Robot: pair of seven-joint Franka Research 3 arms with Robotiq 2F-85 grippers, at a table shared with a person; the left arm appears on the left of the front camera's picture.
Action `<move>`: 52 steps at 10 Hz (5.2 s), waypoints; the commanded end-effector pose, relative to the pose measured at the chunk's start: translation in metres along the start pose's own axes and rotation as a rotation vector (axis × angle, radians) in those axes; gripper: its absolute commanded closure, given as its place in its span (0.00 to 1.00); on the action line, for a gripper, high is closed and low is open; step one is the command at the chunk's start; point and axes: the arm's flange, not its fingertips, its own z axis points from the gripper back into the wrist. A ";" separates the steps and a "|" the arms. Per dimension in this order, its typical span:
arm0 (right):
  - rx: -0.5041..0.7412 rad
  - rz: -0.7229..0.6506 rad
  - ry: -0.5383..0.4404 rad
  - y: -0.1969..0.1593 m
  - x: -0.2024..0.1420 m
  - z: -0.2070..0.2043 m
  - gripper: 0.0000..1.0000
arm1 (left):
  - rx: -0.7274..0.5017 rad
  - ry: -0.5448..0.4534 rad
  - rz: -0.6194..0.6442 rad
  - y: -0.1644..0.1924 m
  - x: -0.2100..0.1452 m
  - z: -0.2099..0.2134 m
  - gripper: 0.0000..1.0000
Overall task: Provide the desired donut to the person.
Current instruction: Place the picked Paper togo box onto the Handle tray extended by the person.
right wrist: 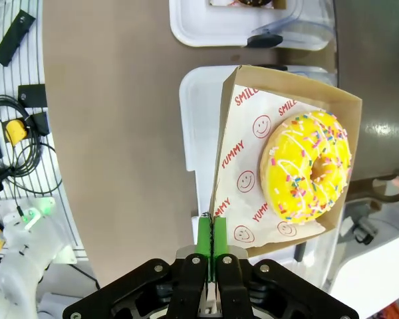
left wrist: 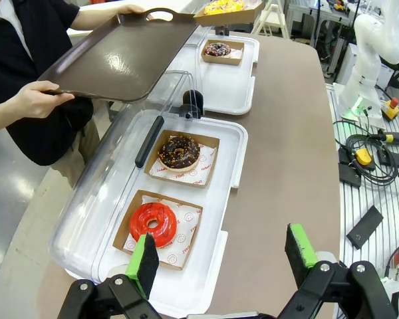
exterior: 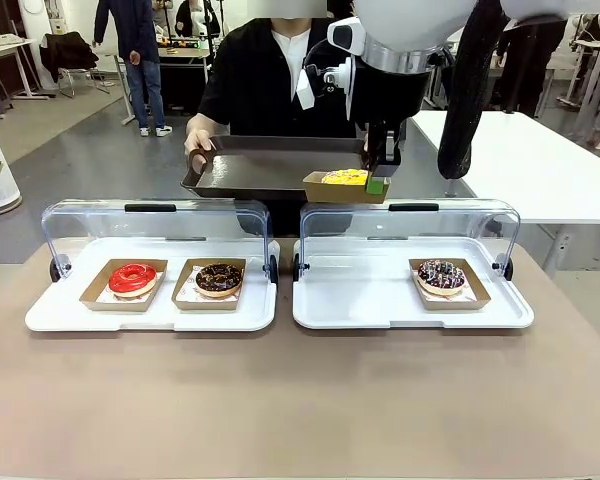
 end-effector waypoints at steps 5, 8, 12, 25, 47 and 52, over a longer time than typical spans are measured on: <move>0.001 -0.004 0.002 0.004 -0.004 -0.001 1.00 | -0.002 -0.020 -0.012 0.000 0.001 0.000 0.00; -0.016 -0.021 -0.040 -0.011 0.006 0.011 0.99 | -0.002 -0.020 -0.012 0.000 0.001 0.000 0.00; 0.016 0.034 -0.050 -0.069 0.051 0.026 0.99 | -0.002 -0.020 -0.012 0.000 0.001 0.000 0.00; 0.054 0.131 -0.002 -0.220 0.026 -0.017 0.99 | -0.002 -0.020 -0.012 0.000 0.001 0.000 0.00; 0.170 0.147 -0.032 -0.218 -0.004 -0.073 0.00 | -0.002 -0.020 -0.012 0.000 0.001 0.000 0.00; 0.172 0.138 -0.035 -0.218 -0.005 -0.072 0.00 | -0.002 -0.020 -0.012 0.000 0.001 0.000 0.00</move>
